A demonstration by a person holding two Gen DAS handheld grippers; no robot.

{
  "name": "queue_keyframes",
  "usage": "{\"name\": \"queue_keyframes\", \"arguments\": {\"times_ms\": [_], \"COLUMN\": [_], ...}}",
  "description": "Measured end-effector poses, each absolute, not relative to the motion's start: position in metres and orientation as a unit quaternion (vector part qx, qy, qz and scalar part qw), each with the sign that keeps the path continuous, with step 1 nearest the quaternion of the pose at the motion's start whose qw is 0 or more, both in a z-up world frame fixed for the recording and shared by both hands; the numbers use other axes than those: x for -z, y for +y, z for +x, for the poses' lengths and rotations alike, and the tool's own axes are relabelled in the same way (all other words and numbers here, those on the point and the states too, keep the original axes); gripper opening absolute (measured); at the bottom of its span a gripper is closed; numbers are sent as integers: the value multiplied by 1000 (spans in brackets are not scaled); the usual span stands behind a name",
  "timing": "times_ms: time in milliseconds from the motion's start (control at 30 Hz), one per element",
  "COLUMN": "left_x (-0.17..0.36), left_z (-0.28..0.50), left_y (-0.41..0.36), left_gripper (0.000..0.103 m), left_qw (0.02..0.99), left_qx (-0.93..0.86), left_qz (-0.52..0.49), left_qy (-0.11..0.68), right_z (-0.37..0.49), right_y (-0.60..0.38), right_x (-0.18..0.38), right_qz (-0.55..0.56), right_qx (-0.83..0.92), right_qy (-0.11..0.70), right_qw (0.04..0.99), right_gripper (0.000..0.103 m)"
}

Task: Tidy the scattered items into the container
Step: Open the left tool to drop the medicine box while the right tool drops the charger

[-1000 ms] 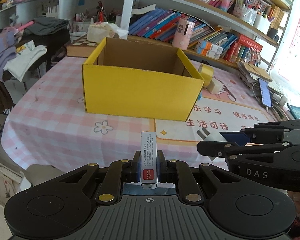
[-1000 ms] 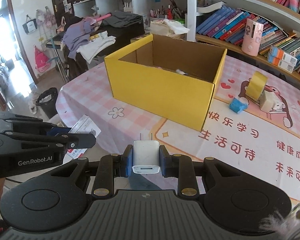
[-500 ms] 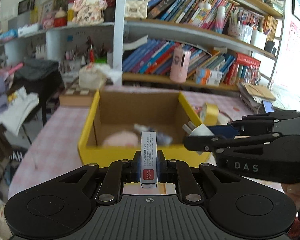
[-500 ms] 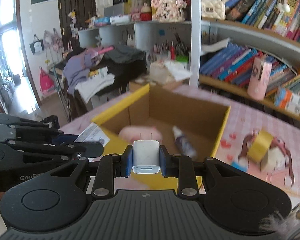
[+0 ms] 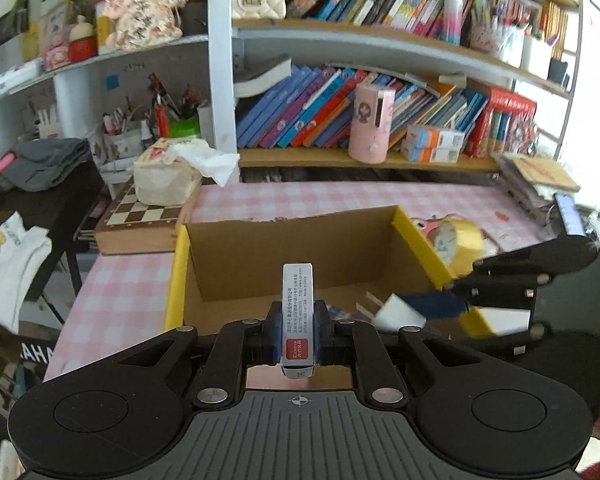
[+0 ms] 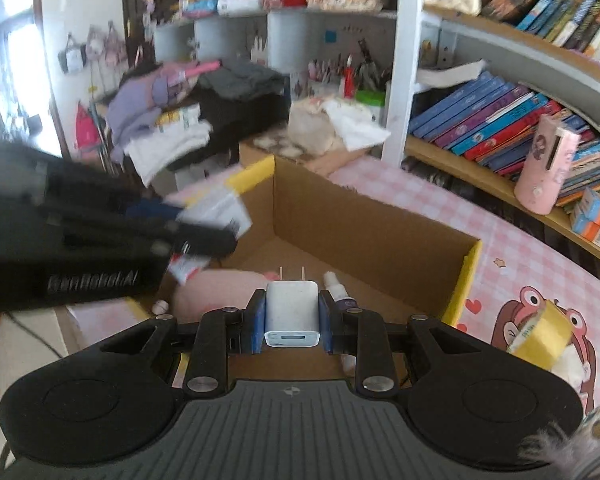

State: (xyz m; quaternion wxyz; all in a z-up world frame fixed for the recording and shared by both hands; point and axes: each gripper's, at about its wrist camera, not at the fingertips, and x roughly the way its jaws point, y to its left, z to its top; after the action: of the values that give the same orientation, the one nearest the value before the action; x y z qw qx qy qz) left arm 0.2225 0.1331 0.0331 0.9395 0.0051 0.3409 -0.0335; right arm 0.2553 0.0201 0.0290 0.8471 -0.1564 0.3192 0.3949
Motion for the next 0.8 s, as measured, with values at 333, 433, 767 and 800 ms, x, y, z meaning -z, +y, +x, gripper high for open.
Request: {"name": "queue_keyframes", "arguments": {"times_ms": [333, 433, 767, 800], "left_x": [7, 14, 20, 20], "left_z": [286, 288, 291, 291], "left_y": [138, 135, 129, 129], "left_gripper": [13, 13, 14, 14], "left_qw": [906, 901, 895, 895], "left_qx": [35, 39, 40, 40], "left_qz": [50, 61, 71, 69], "left_qy": [418, 428, 438, 439], "right_z": [289, 291, 294, 294], "right_y": [43, 42, 44, 44], "right_x": [4, 8, 10, 10], "right_qz": [-202, -203, -203, -203], "right_qx": [-398, -398, -403, -403], "right_qy": [380, 391, 396, 396], "right_qw": [810, 805, 799, 800], "right_gripper": [25, 25, 25, 25]}}
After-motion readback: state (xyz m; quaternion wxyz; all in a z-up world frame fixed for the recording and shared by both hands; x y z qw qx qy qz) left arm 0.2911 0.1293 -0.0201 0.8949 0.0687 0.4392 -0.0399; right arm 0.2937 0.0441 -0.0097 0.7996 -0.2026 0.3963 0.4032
